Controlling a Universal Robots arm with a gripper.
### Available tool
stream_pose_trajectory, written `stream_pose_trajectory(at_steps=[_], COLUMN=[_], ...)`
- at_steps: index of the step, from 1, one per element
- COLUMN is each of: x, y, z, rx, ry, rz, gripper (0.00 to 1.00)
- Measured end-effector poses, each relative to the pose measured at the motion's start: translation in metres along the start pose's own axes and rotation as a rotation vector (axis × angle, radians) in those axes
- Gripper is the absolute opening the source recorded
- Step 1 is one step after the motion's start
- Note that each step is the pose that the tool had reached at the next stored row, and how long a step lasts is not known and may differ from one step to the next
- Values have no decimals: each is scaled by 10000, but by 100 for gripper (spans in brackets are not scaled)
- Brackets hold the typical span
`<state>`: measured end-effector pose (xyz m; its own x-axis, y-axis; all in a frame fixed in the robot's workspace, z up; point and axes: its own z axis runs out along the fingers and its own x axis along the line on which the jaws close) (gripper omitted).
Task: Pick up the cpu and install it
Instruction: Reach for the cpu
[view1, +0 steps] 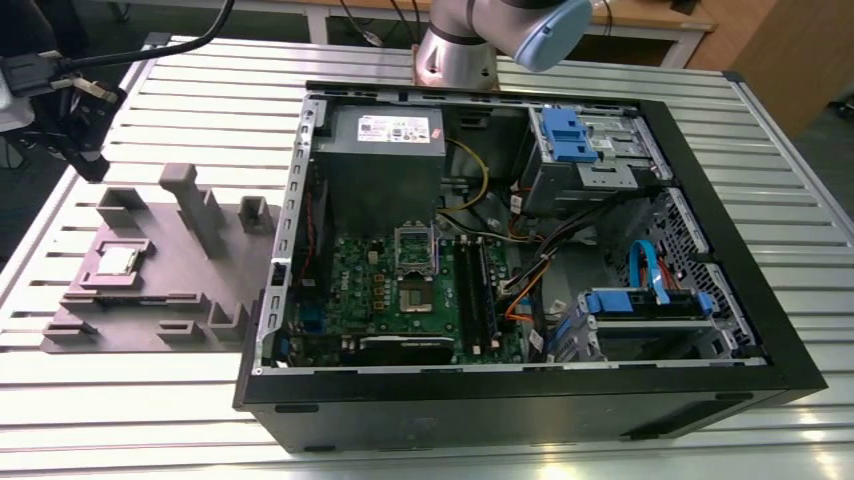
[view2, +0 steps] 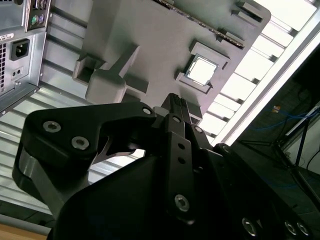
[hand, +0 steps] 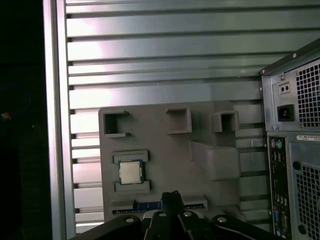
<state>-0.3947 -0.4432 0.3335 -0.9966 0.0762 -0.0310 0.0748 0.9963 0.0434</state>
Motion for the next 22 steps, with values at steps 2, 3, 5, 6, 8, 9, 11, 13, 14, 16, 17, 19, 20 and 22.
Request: stream_pose_trajectory(at_steps=[2, 3, 5, 6, 8, 9, 11, 13, 14, 16, 17, 19, 20, 22], x=[1, 1, 2, 3, 4, 5, 5, 6, 6, 6, 6, 6, 6, 6], y=[-1, -1, -2, -2, -3, -3, -4, -4, -4, -5, -5, -5, -5, -5], z=[17, 25, 40, 49, 65, 74, 88, 97, 100, 106, 106, 111, 112, 116], rx=[0, 0, 0, 0, 0, 0, 0, 1, 1, 1, 1, 0, 0, -1], ry=[1, 0, 0, 0, 0, 0, 0, 1, 1, 1, 1, 0, 0, -2], rz=[0, 0, 0, 0, 0, 0, 0, 0, 0, 0, 0, 0, 0, 0], gripper=[10, 10, 10, 10, 10, 10, 10, 10, 10, 10, 10, 10, 10, 10])
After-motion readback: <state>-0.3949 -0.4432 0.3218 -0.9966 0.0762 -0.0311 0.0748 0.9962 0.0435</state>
